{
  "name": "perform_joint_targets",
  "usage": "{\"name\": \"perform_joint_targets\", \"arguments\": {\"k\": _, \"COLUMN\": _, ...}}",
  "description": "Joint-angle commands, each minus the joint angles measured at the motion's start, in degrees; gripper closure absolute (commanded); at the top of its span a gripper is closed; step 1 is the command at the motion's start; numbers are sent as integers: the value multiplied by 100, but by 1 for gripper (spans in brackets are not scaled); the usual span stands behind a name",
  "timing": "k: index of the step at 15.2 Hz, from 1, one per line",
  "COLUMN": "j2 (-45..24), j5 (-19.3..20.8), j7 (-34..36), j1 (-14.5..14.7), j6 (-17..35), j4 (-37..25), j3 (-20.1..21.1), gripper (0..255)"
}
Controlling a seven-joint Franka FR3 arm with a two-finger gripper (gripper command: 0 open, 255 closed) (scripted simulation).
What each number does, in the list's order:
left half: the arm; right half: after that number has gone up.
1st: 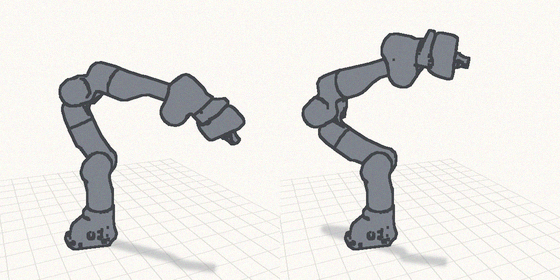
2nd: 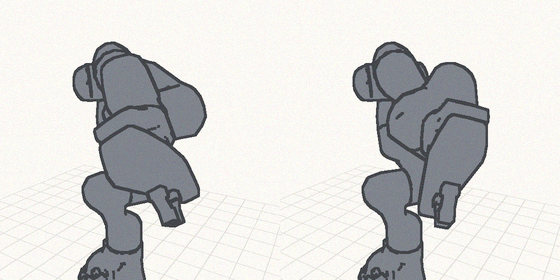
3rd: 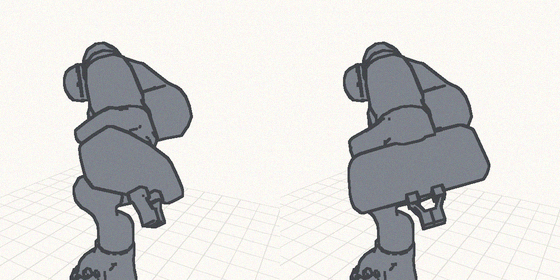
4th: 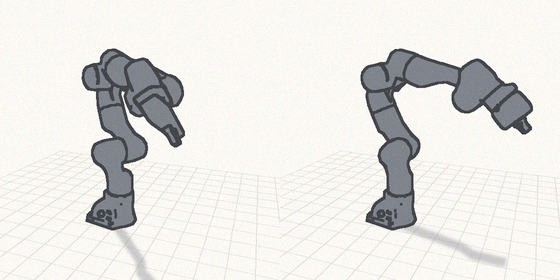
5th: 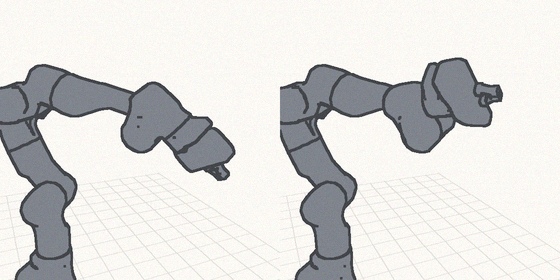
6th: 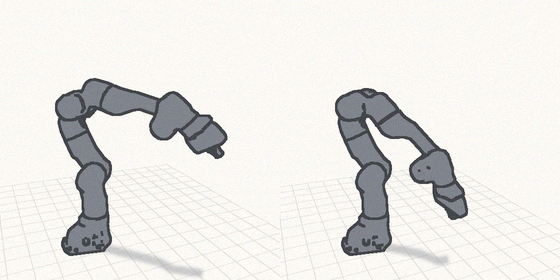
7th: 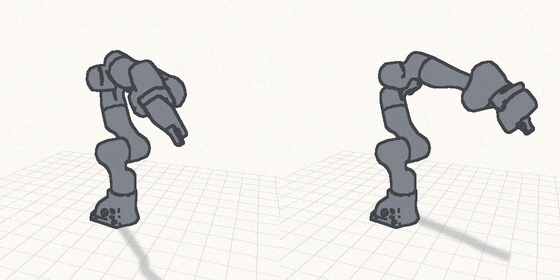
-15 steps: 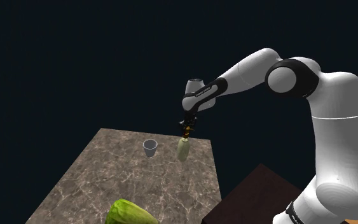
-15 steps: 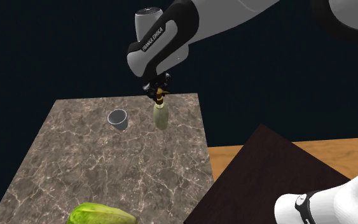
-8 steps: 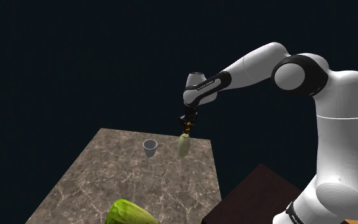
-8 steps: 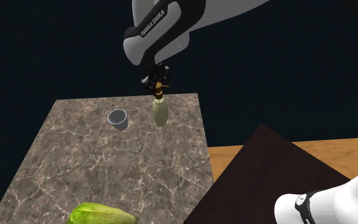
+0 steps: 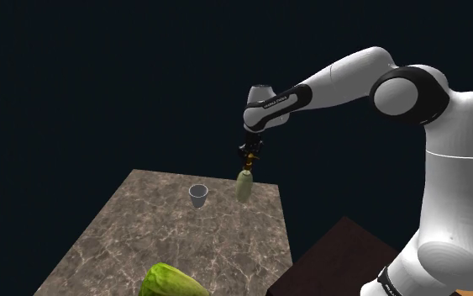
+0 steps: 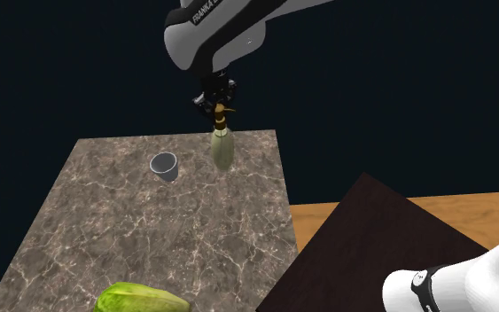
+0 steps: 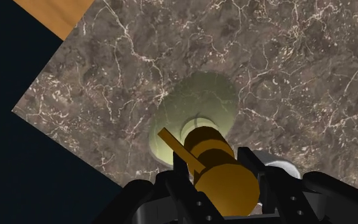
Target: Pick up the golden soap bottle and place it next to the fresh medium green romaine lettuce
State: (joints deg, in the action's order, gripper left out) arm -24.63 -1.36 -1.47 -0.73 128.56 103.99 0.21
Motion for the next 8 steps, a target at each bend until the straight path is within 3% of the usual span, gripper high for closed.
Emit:
{"name": "perform_joint_targets", "arguments": {"k": 1, "j2": 75, "j5": 1, "j7": 0, "j1": -2, "j6": -121, "j4": -49, "j3": -1, "gripper": 255}}
{"name": "perform_joint_targets", "arguments": {"k": 8, "j2": 335, "j5": 6, "j7": 10, "j1": -2, "j6": -565, "j4": -232, "j3": -3, "gripper": 255}}
